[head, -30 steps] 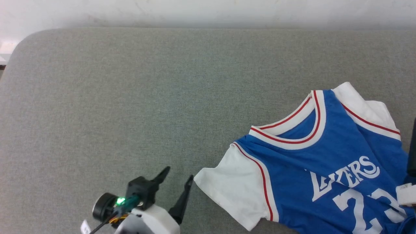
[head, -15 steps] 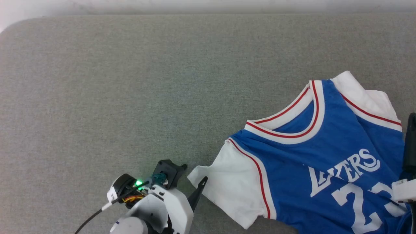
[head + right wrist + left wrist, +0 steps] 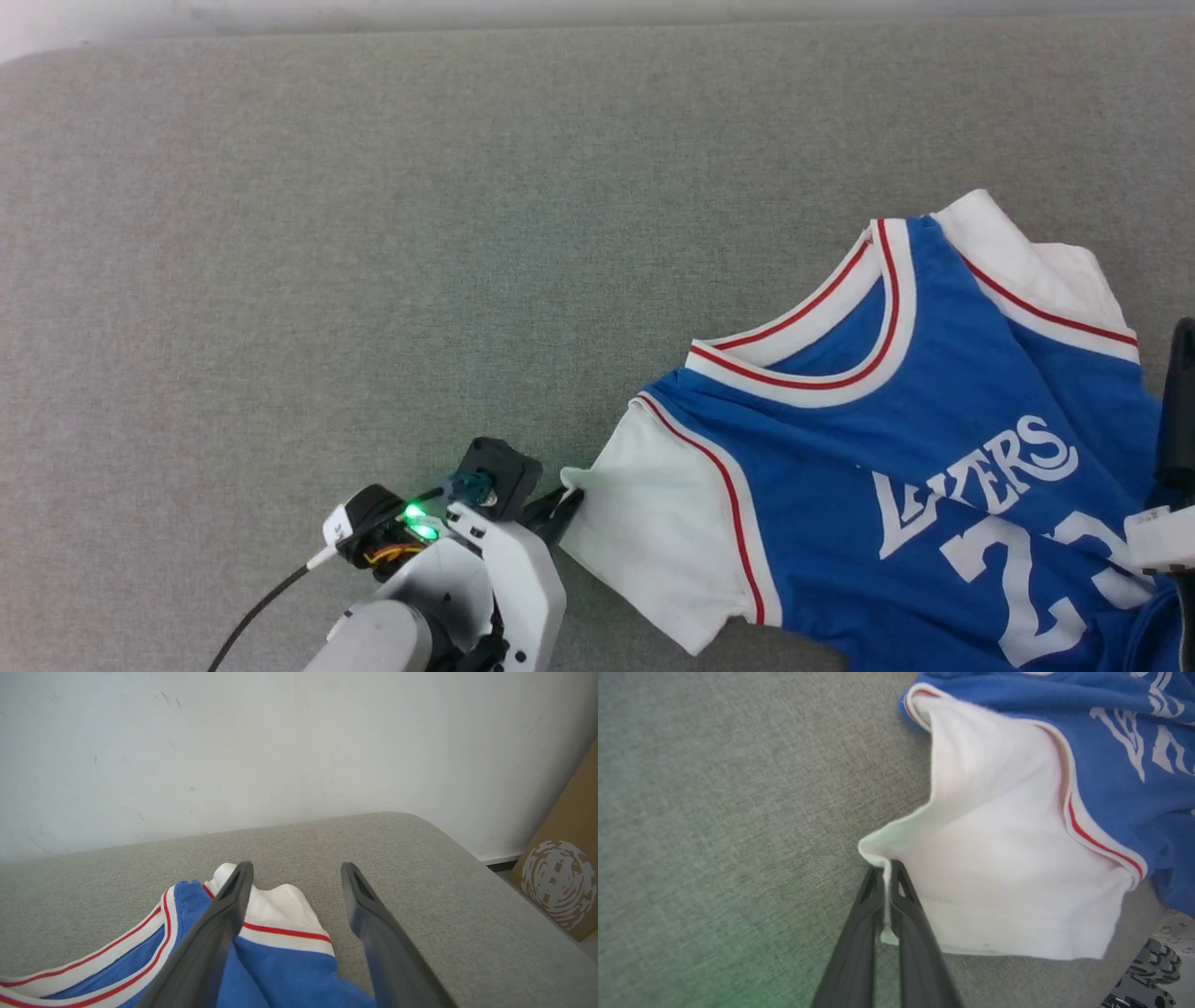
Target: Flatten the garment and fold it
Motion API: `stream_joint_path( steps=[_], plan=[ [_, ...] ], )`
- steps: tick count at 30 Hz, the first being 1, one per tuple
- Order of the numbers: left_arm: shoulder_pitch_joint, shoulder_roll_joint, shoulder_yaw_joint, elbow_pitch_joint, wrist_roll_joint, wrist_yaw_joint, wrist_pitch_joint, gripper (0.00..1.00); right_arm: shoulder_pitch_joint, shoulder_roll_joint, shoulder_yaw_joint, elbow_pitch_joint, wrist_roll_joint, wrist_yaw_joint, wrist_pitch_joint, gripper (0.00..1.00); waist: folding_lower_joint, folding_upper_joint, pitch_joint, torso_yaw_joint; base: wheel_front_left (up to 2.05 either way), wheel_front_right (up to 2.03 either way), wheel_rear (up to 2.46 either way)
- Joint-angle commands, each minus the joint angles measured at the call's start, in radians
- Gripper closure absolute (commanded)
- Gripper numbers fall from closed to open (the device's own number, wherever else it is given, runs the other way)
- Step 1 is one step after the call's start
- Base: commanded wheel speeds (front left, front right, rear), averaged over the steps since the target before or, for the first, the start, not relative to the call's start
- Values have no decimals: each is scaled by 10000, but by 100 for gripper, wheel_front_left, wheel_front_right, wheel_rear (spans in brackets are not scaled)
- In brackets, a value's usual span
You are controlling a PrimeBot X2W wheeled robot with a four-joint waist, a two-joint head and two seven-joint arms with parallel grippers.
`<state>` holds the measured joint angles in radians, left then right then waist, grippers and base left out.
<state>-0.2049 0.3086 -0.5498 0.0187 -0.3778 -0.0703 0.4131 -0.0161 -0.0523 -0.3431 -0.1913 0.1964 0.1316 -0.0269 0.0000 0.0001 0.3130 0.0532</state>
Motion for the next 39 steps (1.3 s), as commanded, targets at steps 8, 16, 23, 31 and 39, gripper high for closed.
stream_joint_path(
  steps=[8,16,23,31,39],
  plan=[
    [413,-371,766,-247,-358,669,-1374,100,-73,20,-38,115,86,-9,-55,0,0,-1,-339,99,0,0,0],
    [1638,186,2554,-1358,-841,1768,-2420,100,36,20,-99,106,66,-9,-11,0,0,-1,-498,271,0,0,0],
    [3457,1060,4204,-2277,-868,2986,-2533,100,124,20,-203,30,-23,-9,192,0,0,-1,-432,457,0,0,0],
    [3763,1039,4424,-2950,-886,3287,-2641,100,-179,20,250,-215,-577,-9,746,0,0,-1,-294,649,0,0,0],
    [2943,832,3808,-3038,-761,3017,-2649,100,-1592,-222,1123,215,-1467,-9,2823,0,0,-1,151,653,0,0,0]
  ],
)
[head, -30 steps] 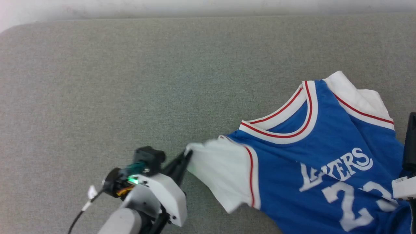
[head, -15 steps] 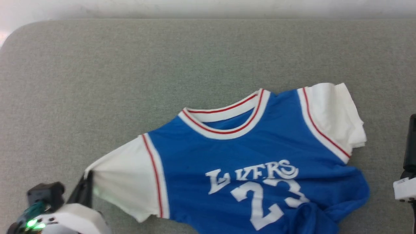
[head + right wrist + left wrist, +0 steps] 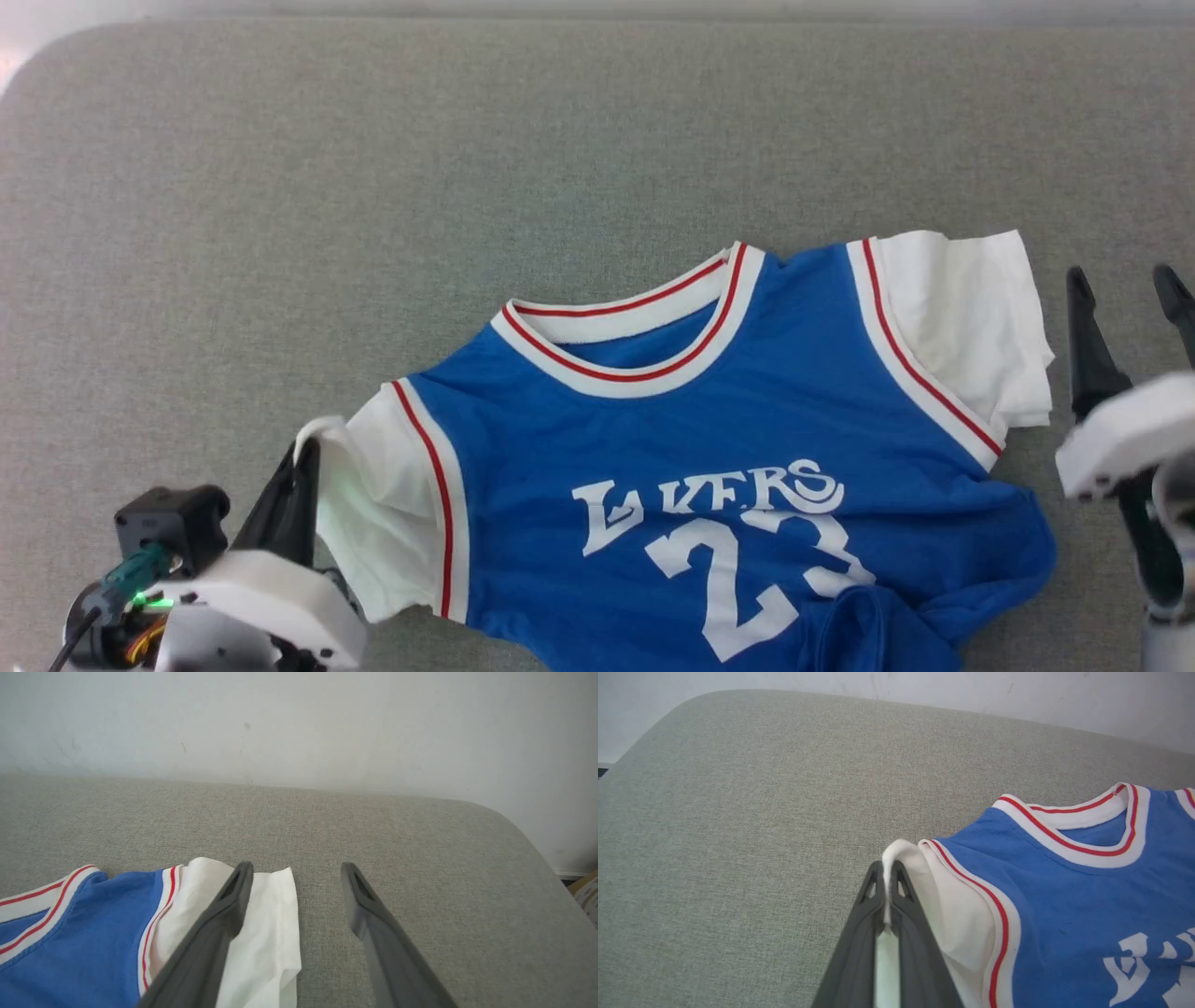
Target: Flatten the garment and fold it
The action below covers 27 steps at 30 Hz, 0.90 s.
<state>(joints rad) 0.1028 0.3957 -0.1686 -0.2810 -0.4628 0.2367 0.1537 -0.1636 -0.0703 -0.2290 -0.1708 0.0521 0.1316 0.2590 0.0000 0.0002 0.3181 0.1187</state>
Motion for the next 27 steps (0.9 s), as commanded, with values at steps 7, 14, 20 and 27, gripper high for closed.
stream_joint_path(
  steps=[7,14,20,27],
  plan=[
    [-700,-167,-433,-101,240,-186,6,100,-1653,-1151,554,1474,244,-9,2148,0,0,-2,522,156,0,0,0],
    [-921,-281,-739,19,292,-267,28,100,-2554,-1757,829,2869,518,-9,2913,0,0,-2,835,464,0,0,0],
    [-1002,-320,-872,122,273,-311,42,100,-2647,-1798,1325,3638,1118,-9,3562,0,0,-2,890,686,0,0,0],
    [-1028,-296,-869,180,163,-342,62,100,-2598,-1694,1304,4049,1671,-9,4589,100,0,-2,723,630,0,0,0]
  ],
)
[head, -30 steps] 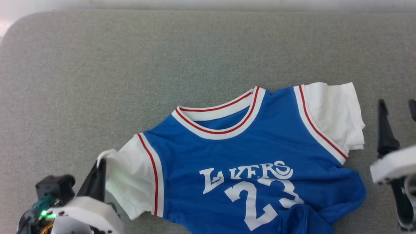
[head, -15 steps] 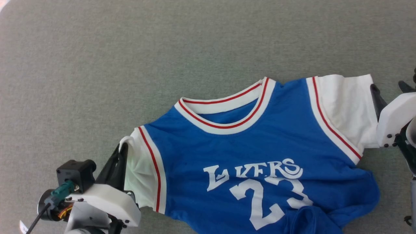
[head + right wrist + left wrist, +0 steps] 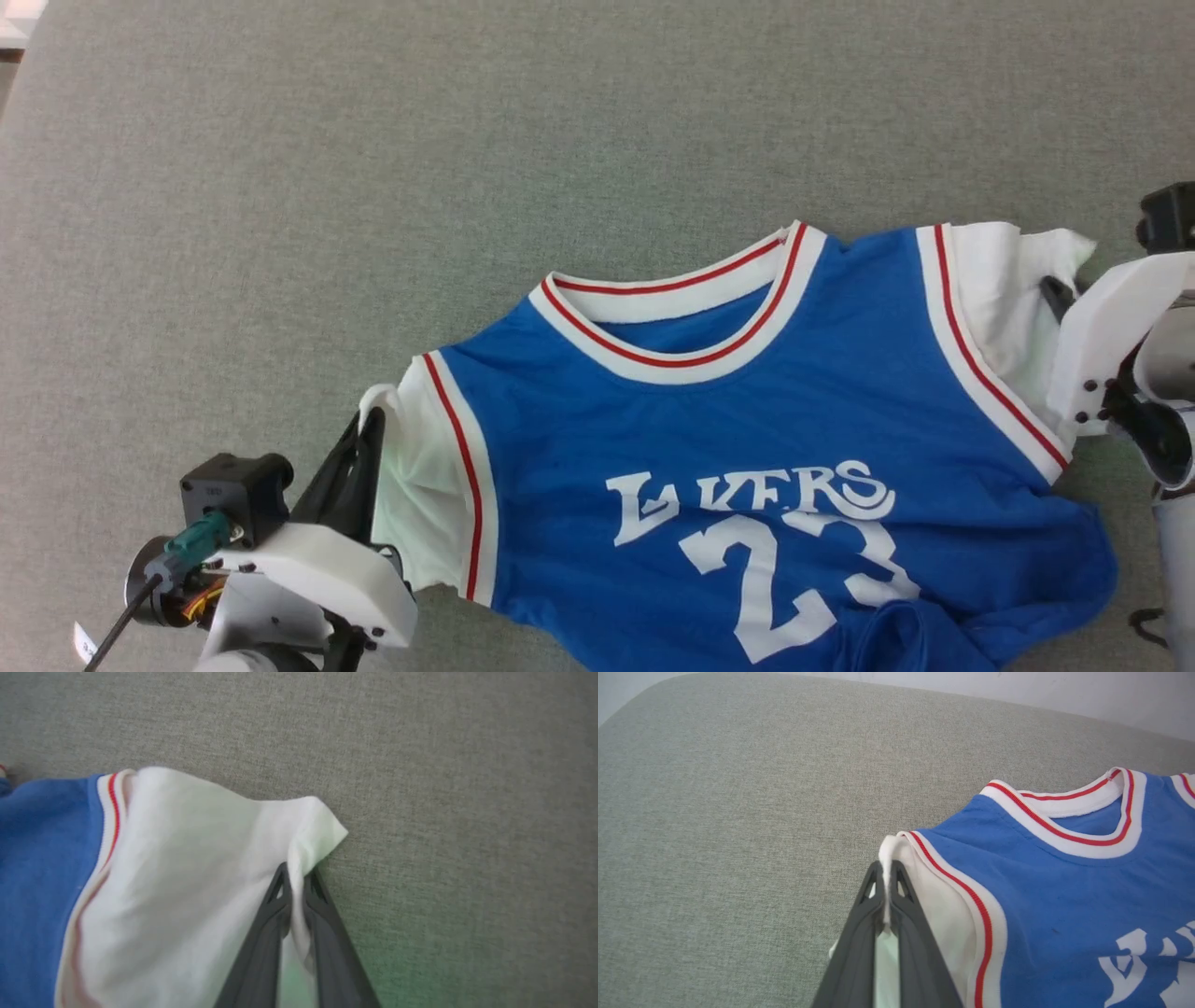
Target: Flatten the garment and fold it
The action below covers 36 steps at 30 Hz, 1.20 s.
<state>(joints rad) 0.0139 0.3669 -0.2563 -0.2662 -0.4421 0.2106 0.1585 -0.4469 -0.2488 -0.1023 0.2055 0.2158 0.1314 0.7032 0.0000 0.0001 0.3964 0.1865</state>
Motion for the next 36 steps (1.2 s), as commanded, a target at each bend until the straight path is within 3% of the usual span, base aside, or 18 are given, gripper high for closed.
stream_joint_path(
  steps=[1,13,21,27,36],
  plan=[
    [-170,3,11,46,-60,-101,11,100,187,113,-17,265,52,-7,73,100,0,-1,-112,-89,0,0,0],
    [-1638,274,74,139,-115,-681,-132,100,-613,437,-69,-564,18,-7,-2186,100,0,-1,-1461,-946,0,0,0],
    [-3523,542,428,-46,-345,-1135,11,100,-1480,494,103,-1796,291,-7,-2719,100,0,-1,-2439,-1475,0,0,0],
    [-5079,711,991,-533,-801,-1172,443,100,-2407,369,302,-2958,570,-7,-2450,100,0,-1,-2966,-1945,0,0,0],
    [-6748,1214,1340,-1338,-1429,-1178,1879,100,-3289,467,420,-4245,1291,-7,-804,100,0,-1,-3203,-2534,0,0,0]
  ],
)
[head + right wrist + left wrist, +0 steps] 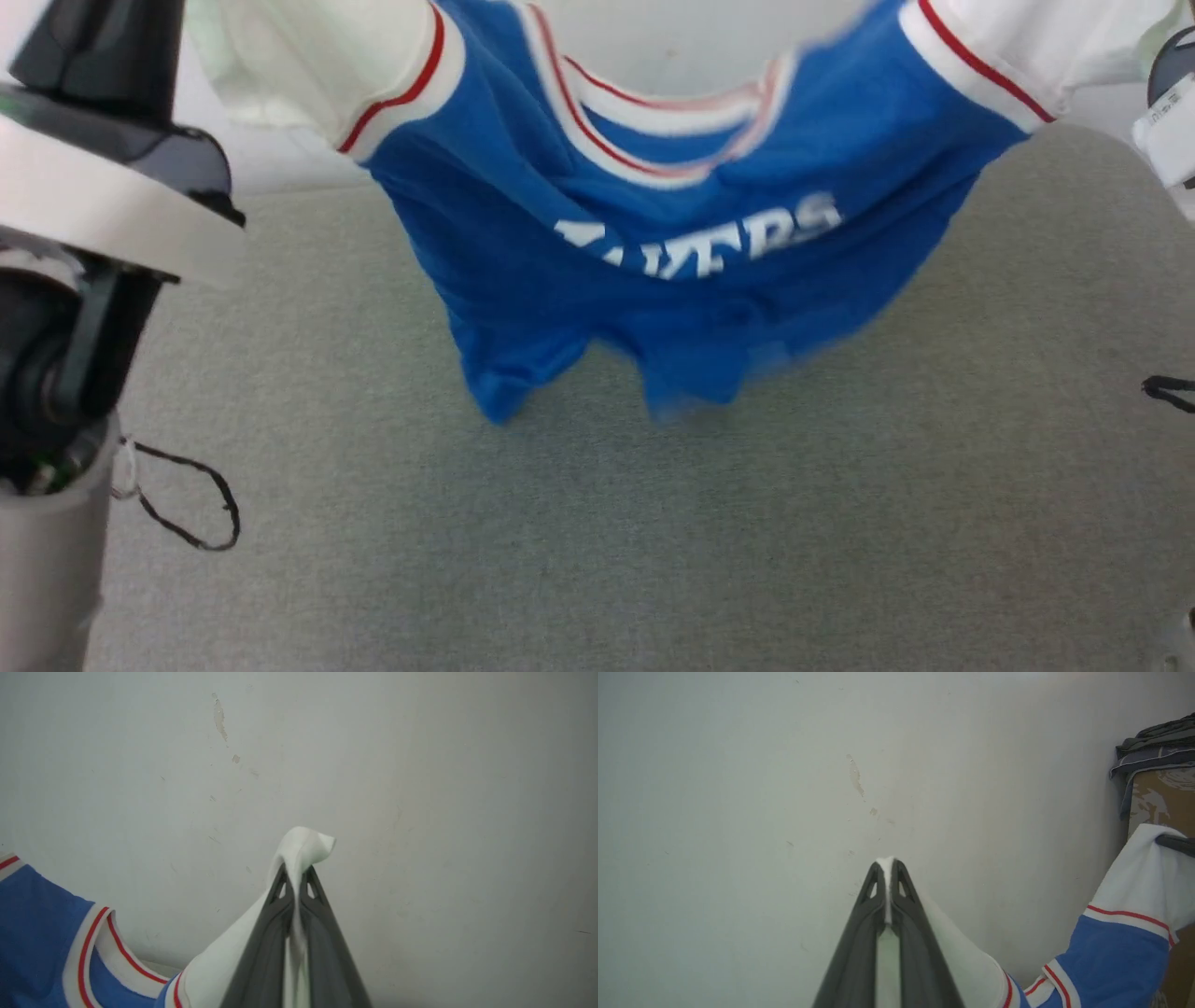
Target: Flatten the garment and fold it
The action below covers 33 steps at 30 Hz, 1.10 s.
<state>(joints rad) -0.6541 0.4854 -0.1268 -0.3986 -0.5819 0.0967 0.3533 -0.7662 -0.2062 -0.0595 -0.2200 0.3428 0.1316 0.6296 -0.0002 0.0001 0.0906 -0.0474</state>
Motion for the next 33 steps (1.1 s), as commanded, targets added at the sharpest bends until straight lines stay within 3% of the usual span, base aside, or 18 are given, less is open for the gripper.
stream_joint_path(
  steps=[1,5,10,17,24,29,33],
  plan=[
    [-208,101,38,-73,-74,-52,111,100,-150,62,16,-95,83,-9,112,100,2,-1,-128,-251,0,0,0],
    [-683,313,-151,-112,-208,-137,789,100,-287,60,126,-380,209,-9,726,100,2,-1,111,-435,0,0,0],
    [-1273,96,-441,286,-641,-171,1346,100,-491,145,261,-353,308,-9,1136,100,2,-1,854,-576,0,0,0],
    [-3092,16,-849,1979,-215,-324,1532,100,-1867,77,714,831,-38,-9,1082,100,2,-1,2415,-655,0,0,0],
    [-6800,-82,-1148,4877,1351,-423,410,100,-5114,15,1198,3613,-1306,-9,-487,100,2,-1,3715,-614,0,0,0],
    [-8906,-450,-973,6407,2077,27,-1079,100,-7293,251,1479,5475,-2096,-9,-1930,100,2,-1,4396,-533,0,0,0],
    [-9975,-534,-878,7266,2430,92,-2446,100,-8529,181,1767,6710,-2701,-9,-3084,100,2,-1,4825,-375,0,0,0]
  ],
)
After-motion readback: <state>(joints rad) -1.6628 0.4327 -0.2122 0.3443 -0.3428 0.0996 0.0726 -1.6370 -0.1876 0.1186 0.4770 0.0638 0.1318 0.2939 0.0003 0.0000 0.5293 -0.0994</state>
